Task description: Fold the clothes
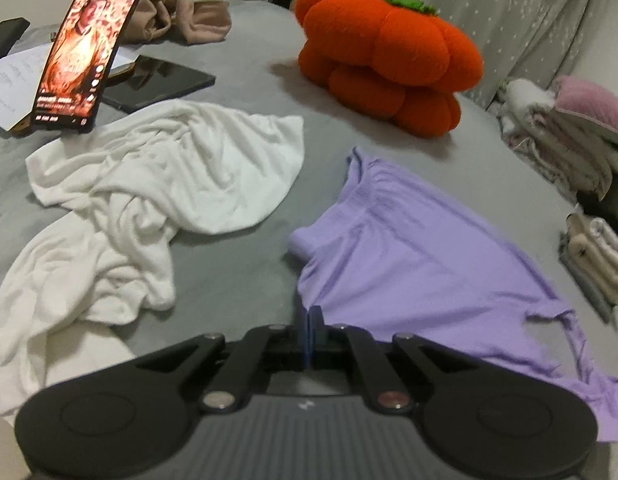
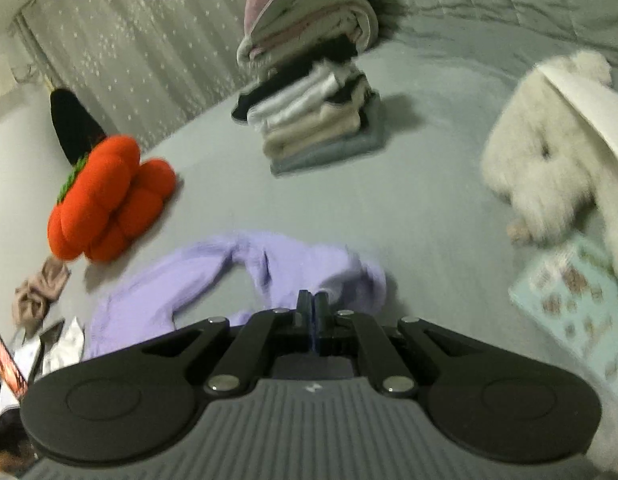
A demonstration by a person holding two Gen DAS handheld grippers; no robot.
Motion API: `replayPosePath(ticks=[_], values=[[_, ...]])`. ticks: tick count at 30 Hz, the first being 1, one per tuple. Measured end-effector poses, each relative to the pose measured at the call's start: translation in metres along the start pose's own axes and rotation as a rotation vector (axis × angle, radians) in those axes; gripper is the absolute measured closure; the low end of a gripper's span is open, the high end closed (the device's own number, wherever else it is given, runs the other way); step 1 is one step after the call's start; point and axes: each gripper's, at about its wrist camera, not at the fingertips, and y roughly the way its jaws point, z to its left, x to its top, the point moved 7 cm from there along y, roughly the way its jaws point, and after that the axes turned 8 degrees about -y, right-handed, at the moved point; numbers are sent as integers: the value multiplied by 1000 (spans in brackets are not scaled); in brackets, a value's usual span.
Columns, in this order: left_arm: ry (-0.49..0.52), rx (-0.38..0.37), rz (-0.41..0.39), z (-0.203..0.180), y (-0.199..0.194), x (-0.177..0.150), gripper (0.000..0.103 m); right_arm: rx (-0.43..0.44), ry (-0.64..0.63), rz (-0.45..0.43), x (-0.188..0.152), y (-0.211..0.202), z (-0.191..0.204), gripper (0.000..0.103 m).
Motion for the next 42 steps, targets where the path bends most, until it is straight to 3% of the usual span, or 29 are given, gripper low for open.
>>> replayPosePath(ticks=[3,8,10,12,14,18,21,22,31,42], values=[[51,69,-14,7,2,-3,103,-21,-22,60,-33,1,3,101],[55,61,9,11,-3,-7,99,-53,-54,160,-81,10,4,101],[65,45,16,7,-7,-9,87,-60,-58,194,-94,16,1,101],[81,25,20,0,-12,-13,53,-57,-70,197,-96,16,1,101],[102,-2,19,-11,-17,-18,45,-46,-76,184,-93,14,1,92],[139,-63,49,-40,-24,-36,32,-34,-77,150,-87,5,-1,88],[180,-101,66,-65,-28,-52,21,-39,-49,122,-86,0,-8,58],[199,-113,72,-75,-28,-57,17,-38,-41,114,-86,-1,-10,57],[391,-261,177,-177,-27,-113,14,-47,-18,77,-89,-13,-27,55],[595,-419,213,-295,-33,-176,16,-37,42,48,-81,-25,-52,49]])
